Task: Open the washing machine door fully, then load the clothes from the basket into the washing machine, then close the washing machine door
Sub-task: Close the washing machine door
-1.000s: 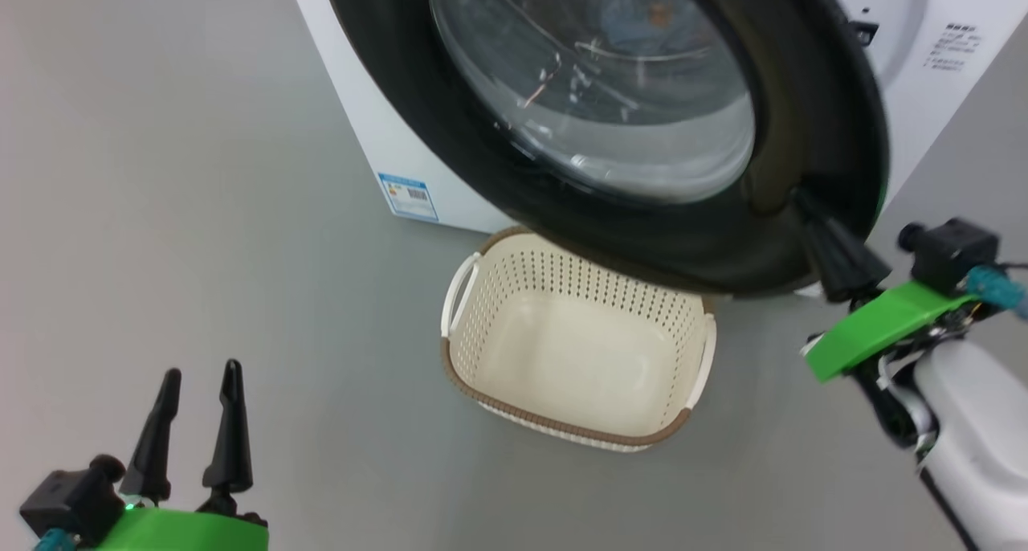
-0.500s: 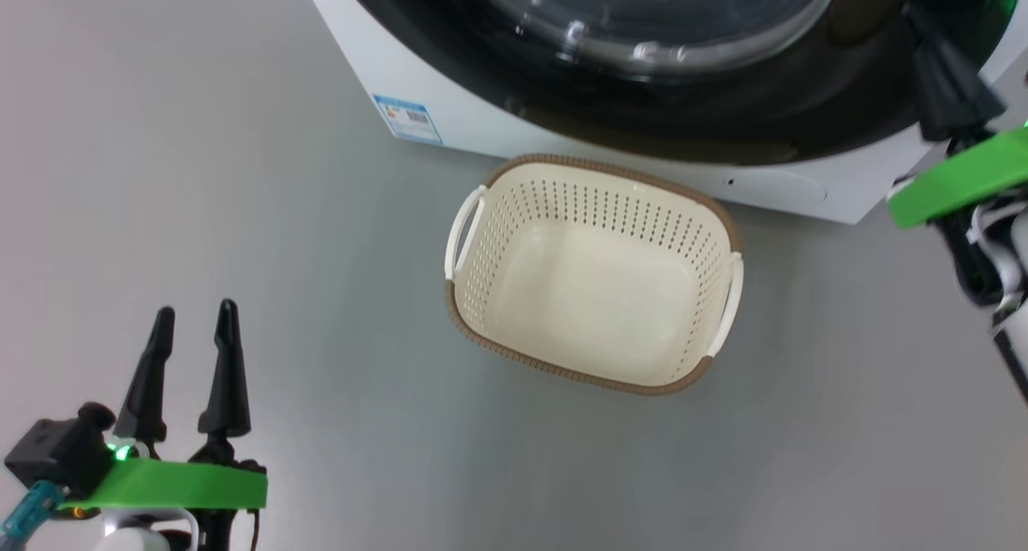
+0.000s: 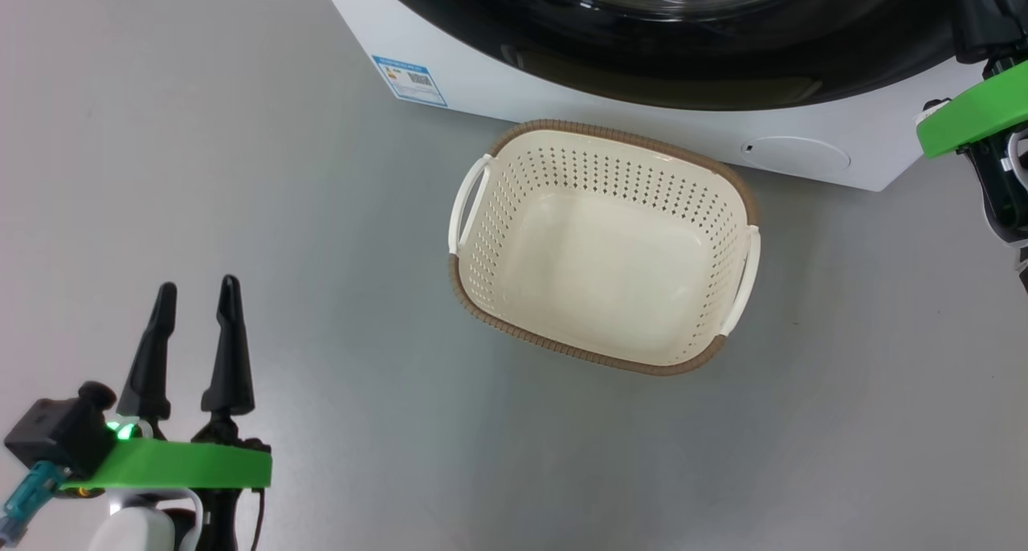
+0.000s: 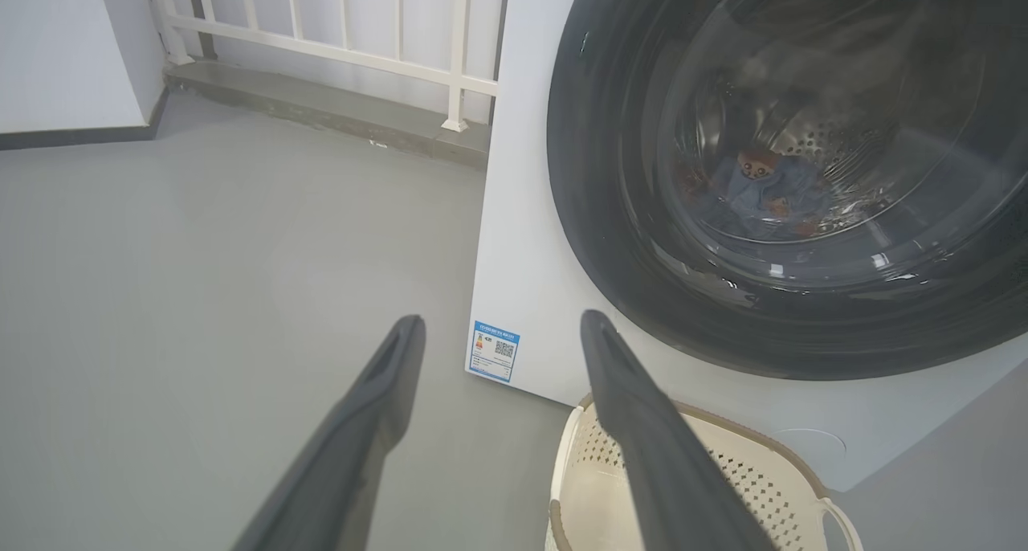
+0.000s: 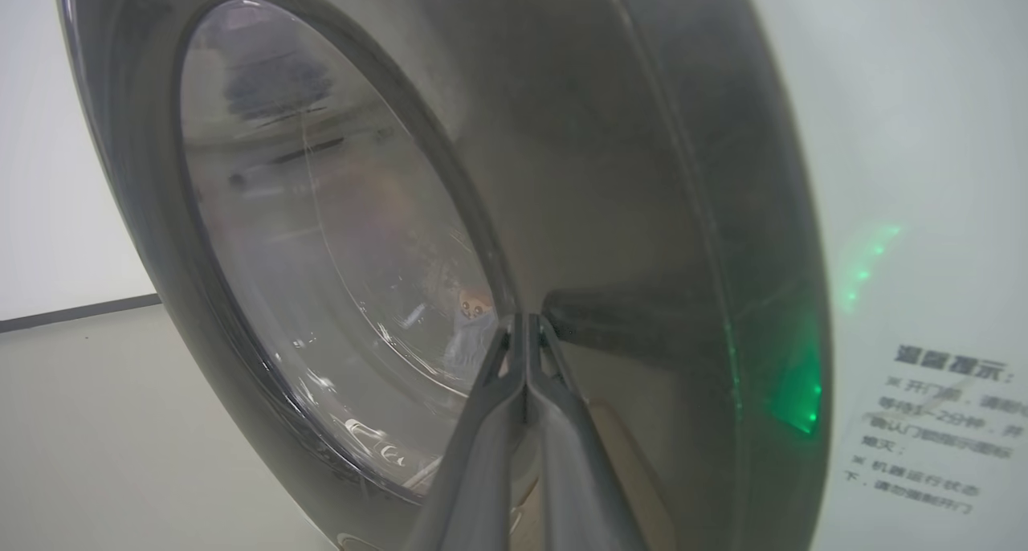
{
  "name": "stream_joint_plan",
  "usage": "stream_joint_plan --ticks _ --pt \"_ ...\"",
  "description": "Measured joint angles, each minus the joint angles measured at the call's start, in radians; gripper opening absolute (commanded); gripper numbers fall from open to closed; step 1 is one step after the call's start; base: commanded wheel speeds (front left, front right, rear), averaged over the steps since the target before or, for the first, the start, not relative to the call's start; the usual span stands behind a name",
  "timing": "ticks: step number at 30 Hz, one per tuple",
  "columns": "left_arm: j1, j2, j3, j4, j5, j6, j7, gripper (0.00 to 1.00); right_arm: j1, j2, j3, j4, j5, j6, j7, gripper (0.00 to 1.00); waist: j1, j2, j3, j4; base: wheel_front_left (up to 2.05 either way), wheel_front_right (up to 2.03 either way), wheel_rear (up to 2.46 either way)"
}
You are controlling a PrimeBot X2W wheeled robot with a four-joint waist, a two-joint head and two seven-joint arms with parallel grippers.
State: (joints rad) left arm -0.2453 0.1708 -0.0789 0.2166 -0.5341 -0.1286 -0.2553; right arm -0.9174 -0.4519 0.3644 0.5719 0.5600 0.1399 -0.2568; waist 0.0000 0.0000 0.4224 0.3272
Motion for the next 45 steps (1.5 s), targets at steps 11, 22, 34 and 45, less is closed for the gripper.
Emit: stream_joint_plan --ticks 11,22,34,45 --pt "-0.001 0.0 -0.002 0.012 0.0 0.0 0.0 1.0 0.01 0.006 0.002 0.006 -0.005 -0.002 0.0 0.0 0.0 0.0 -0.043 -0.008 0.0 0.0 0.0" --pt "0.006 0.003 -0.015 0.027 0.0 0.0 0.0 1.0 0.161 0.046 -0.008 -0.079 0.002 -0.002 0.0 1.0 0.0 0.0 -0.132 -0.026 0.0 0.0 0.0" --pt "0.074 0.029 -0.023 0.037 0.0 0.0 0.0 1.0 0.363 0.1 -0.013 -0.187 0.02 -0.002 0.0 1.0 0.0 0.0 -0.253 -0.105 0.0 0.0 0.0" --pt "0.13 0.032 -0.028 0.027 -0.018 0.002 0.001 1.0 0.485 0.116 -0.003 -0.243 0.039 -0.002 0.0 1.0 0.0 0.0 -0.332 -0.255 0.0 0.0 0.0"
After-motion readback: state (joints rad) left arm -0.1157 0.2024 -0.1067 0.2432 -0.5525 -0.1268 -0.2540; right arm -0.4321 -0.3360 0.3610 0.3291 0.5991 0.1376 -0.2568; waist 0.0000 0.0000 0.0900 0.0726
